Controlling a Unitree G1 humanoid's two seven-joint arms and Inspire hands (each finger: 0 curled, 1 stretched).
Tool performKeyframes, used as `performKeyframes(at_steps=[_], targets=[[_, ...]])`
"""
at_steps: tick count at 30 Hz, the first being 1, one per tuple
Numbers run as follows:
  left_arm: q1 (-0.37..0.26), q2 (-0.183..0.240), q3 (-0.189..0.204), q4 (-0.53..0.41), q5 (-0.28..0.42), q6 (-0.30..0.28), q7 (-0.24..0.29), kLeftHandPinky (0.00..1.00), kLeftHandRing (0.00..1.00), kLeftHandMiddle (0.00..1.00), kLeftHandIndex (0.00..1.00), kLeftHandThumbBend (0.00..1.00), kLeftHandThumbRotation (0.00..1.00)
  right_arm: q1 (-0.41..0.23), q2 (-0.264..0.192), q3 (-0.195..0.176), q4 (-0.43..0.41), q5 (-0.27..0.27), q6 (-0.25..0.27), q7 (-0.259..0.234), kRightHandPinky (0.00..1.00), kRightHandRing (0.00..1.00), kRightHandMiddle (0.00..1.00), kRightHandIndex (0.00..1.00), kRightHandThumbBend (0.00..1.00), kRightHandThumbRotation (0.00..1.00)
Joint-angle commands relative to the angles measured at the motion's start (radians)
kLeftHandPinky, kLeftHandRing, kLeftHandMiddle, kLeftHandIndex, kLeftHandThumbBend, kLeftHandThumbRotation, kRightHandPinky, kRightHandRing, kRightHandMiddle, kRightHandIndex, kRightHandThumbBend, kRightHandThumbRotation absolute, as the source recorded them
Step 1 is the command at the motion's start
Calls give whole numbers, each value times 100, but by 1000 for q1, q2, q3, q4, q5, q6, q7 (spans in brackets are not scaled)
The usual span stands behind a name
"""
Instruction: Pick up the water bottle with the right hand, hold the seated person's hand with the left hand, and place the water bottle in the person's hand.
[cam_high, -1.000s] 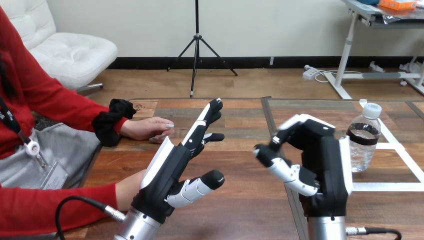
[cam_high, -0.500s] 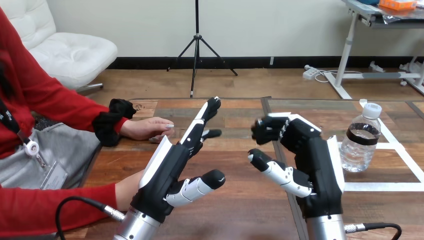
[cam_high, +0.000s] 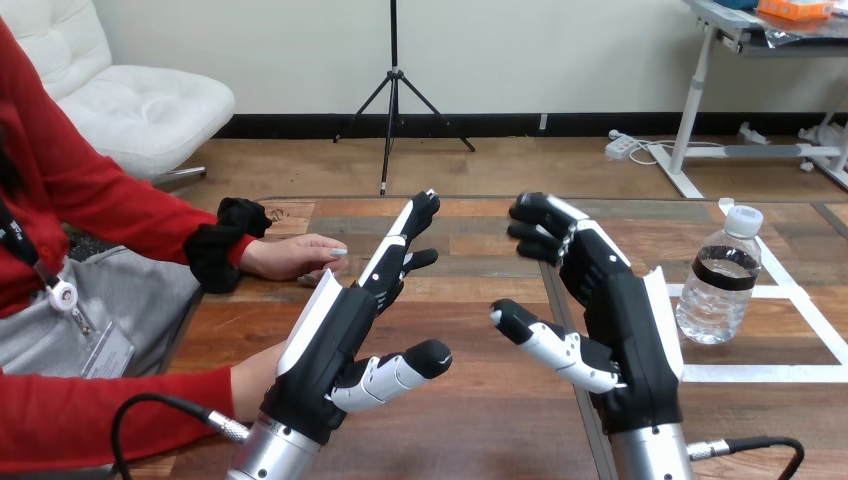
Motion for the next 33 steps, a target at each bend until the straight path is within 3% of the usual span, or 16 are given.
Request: performKeyframes(at_steps=[1, 10, 18, 27, 33], targets=[[-59, -5, 10, -14, -6, -20, 5, 87, 98, 100, 100, 100, 89, -26, -12, 3, -75, -5, 38, 3, 88, 88, 88, 90, 100, 51], [-68, -10, 9, -2, -6, -28, 4, 86, 96, 100, 99, 100, 88, -12, -10, -9, -106, -48, 71, -35, 91, 91, 91, 93, 100, 50], [-71, -13, 6, 4, -13, -26, -3, 86, 96, 100, 99, 100, 87, 3, -13, -32, -142, -130, 104, -113, 90, 90, 91, 93, 100, 55], [-74, -17, 5, 13, -10, -31, 0, 85, 96, 100, 99, 100, 88, -15, -17, -57, -126, -135, 64, -170, 87, 91, 92, 93, 100, 56], [-75, -23, 5, 18, -5, -41, 6, 85, 95, 100, 99, 100, 88, -32, -23, -80, -106, -169, 20, -230, 87, 92, 92, 93, 100, 55]])
